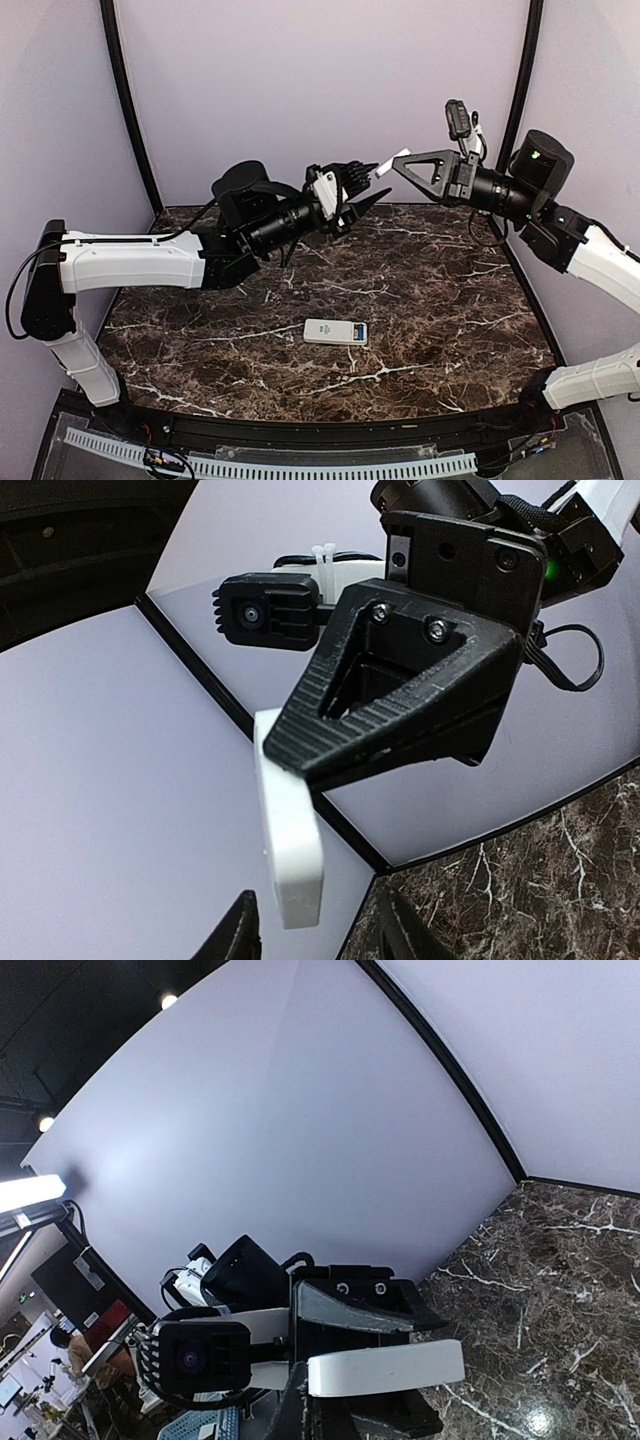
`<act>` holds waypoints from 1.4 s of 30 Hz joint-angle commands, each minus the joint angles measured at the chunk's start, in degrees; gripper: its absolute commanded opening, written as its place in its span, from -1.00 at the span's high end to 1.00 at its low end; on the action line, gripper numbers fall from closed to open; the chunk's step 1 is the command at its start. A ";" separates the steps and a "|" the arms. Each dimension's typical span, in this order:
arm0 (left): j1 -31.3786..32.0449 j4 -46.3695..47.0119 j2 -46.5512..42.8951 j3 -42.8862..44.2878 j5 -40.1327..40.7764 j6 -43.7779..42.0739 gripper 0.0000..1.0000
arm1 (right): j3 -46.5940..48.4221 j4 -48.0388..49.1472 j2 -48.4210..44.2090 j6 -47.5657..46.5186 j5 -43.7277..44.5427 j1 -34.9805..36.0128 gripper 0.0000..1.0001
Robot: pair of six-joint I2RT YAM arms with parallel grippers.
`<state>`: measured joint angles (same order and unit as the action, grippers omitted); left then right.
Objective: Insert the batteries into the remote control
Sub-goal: Pass from the right arm to the left
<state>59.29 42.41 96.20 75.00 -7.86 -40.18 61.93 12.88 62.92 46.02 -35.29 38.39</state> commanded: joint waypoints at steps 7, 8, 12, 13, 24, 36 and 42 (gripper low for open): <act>0.31 2.11 -0.62 1.73 -0.28 -0.59 0.25 | -1.33 2.61 0.55 0.41 1.13 0.62 1.00; 0.35 2.38 -0.61 1.73 -0.17 -0.59 0.26 | -1.44 2.44 0.54 0.27 1.22 0.70 1.00; 0.39 2.19 -0.46 1.97 -0.22 -0.85 0.45 | -1.61 2.32 0.61 0.21 1.30 0.67 1.00; 0.39 2.16 -0.47 1.99 -0.23 -0.85 0.51 | -1.67 2.32 0.55 0.16 1.26 0.65 1.00; 0.63 1.96 -0.50 1.54 0.06 -2.17 0.80 | -3.75 2.01 0.61 -0.27 2.45 0.64 1.00; 2.21 8.22 1.24 -0.13 11.47 -16.18 1.00 | -3.48 -6.23 -2.98 1.84 12.42 0.69 0.45; 4.30 24.60 8.37 0.59 25.79 -39.32 1.00 | -5.83 -4.98 -5.51 7.54 19.35 1.26 -0.04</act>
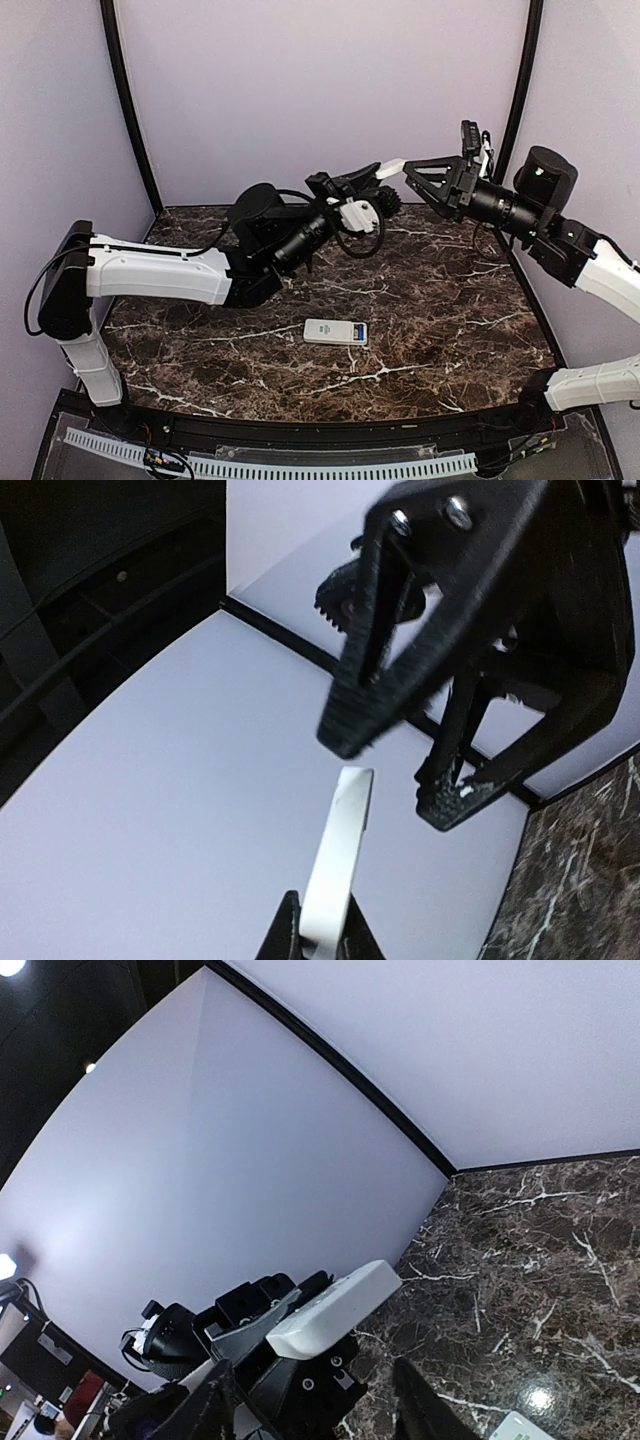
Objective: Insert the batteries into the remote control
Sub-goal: Pass from the right arm to the left, then pass from the left arm to the right
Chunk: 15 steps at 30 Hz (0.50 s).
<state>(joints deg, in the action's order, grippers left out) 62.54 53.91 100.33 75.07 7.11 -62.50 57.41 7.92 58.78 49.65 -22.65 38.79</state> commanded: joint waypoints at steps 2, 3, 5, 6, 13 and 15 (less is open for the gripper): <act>1.24 16.09 5.15 0.55 12.29 -21.64 1.00 | -1.19 0.00 -1.13 4.17 8.70 1.74 -0.09; 1.26 17.16 5.28 0.53 12.65 -23.46 1.00 | -1.24 0.44 -0.94 4.45 9.33 2.12 -0.09; 1.40 18.90 5.63 0.75 13.90 -25.12 1.00 | -1.49 1.07 -0.14 5.59 10.69 2.70 -0.11; 1.43 19.50 5.73 0.90 14.73 -26.55 1.00 | -1.88 1.25 0.18 6.39 11.77 2.78 -0.12; 1.79 21.72 6.77 0.59 15.13 -32.77 1.00 | -1.85 5.78 2.82 10.12 13.34 3.00 -0.05; 1.83 21.42 6.79 0.27 15.31 -32.76 1.00 | -0.90 7.72 4.03 10.18 12.39 3.06 -0.02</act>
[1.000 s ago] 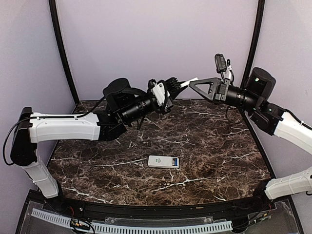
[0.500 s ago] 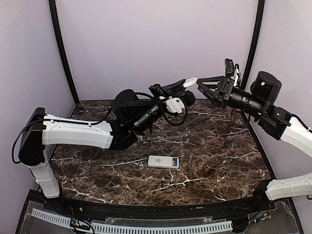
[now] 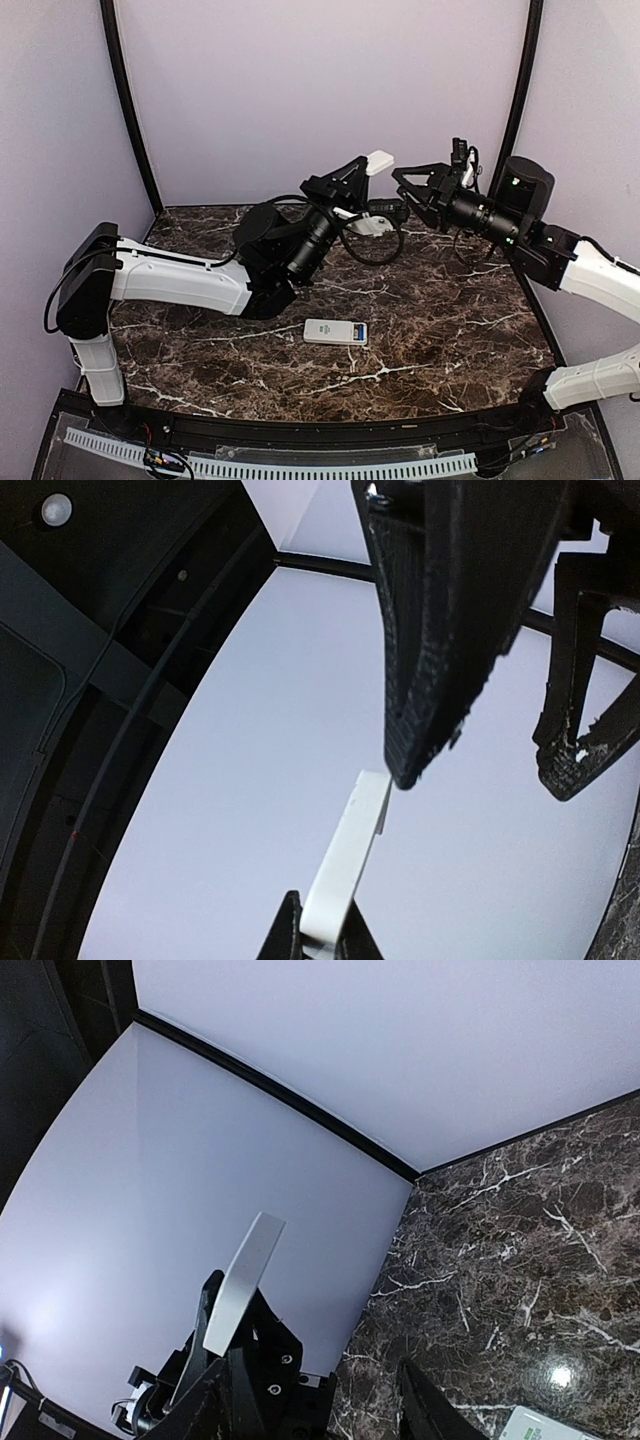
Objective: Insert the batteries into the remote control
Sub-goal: Pass from the left arm to the right
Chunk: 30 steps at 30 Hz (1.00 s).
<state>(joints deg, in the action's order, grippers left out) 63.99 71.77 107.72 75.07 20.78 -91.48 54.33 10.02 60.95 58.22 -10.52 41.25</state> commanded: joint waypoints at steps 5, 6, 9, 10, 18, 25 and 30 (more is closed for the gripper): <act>0.47 3.25 -0.66 -0.49 1.26 -4.03 1.00 | 4.38 8.35 5.14 1.51 -3.13 0.78 0.02; 0.51 3.23 -0.62 -0.51 1.21 -4.05 1.00 | 4.47 9.06 5.58 1.65 -3.71 0.90 0.03; 0.51 3.09 -0.58 -0.52 1.32 -3.82 1.00 | 4.21 10.65 6.27 2.22 -4.60 1.07 0.06; 0.50 3.02 -0.58 -0.64 1.23 -3.69 1.00 | 4.22 10.79 6.31 2.37 -4.67 1.10 0.06; 0.53 2.05 -0.58 -2.43 -0.51 -3.54 1.00 | 5.74 11.42 7.66 3.13 -4.95 1.20 0.16; 0.66 1.78 -0.65 -3.19 -1.20 -4.05 1.00 | 6.93 12.93 9.85 4.76 -6.06 1.15 0.32; 0.91 1.47 -0.67 -3.86 -2.23 -4.69 1.00 | 8.08 13.04 10.83 4.21 -6.63 1.19 0.42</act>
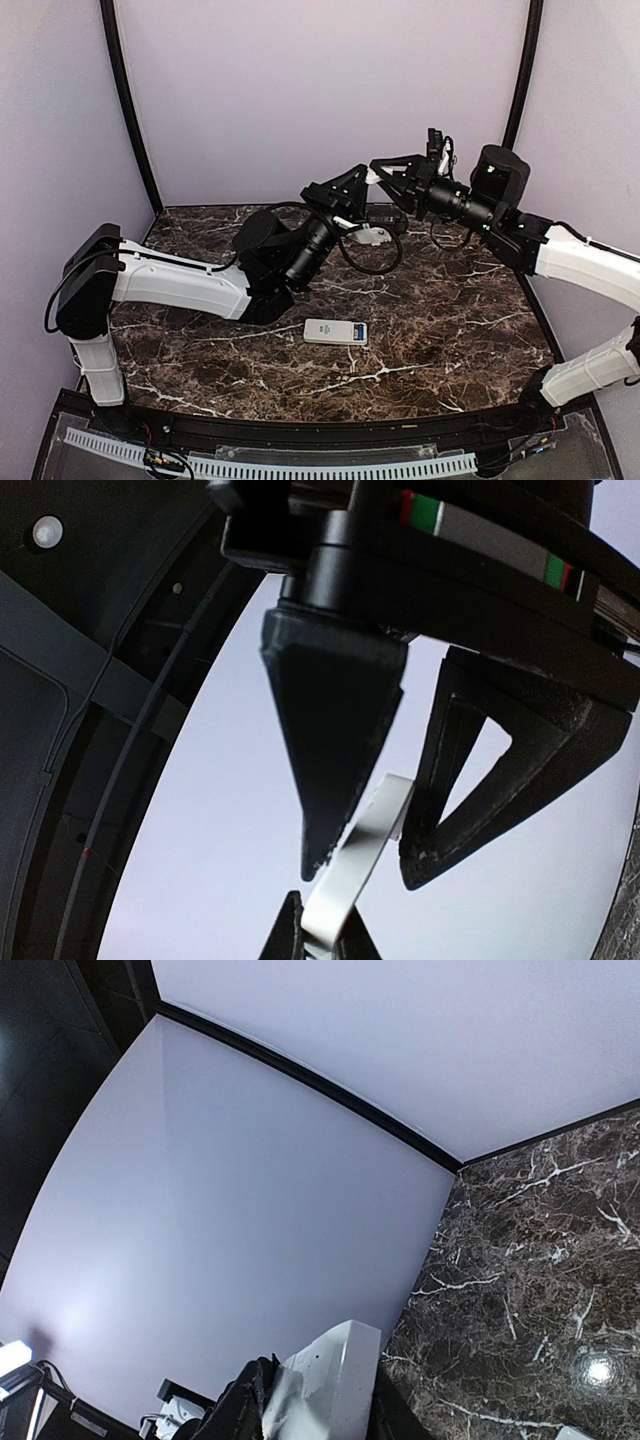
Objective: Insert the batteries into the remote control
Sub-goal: Pass from the left arm to the right
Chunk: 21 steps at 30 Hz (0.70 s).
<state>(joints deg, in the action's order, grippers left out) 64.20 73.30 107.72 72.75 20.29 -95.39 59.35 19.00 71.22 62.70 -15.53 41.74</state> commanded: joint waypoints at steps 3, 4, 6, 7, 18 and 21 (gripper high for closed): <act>0.74 -0.29 -0.67 -1.85 -2.00 -0.68 1.00 | 3.61 3.94 0.95 -0.60 -1.99 0.71 0.59; 0.75 -0.20 -0.69 -1.88 -1.85 -0.63 1.00 | 3.56 3.94 0.90 -0.49 -1.98 0.67 0.64; 0.77 -0.10 -0.73 -1.91 -1.82 -0.71 1.00 | 3.39 3.93 0.80 -0.50 -1.95 0.66 0.70; 0.75 -0.14 -0.79 -1.98 -1.83 -0.72 1.00 | 3.37 3.89 0.74 -0.52 -1.95 0.63 0.72; 0.75 0.18 -0.72 -2.62 -3.26 -2.98 0.97 | 3.66 2.82 0.58 -1.83 -2.67 0.63 0.85; 0.75 1.03 -0.67 -2.70 -3.56 -4.98 0.82 | 3.22 2.01 0.28 -1.36 -2.08 0.61 0.95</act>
<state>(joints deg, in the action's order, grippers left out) 64.18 75.22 107.72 71.50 19.57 -97.91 61.19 19.55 71.90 64.14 -17.34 41.89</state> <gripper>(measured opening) 0.074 0.100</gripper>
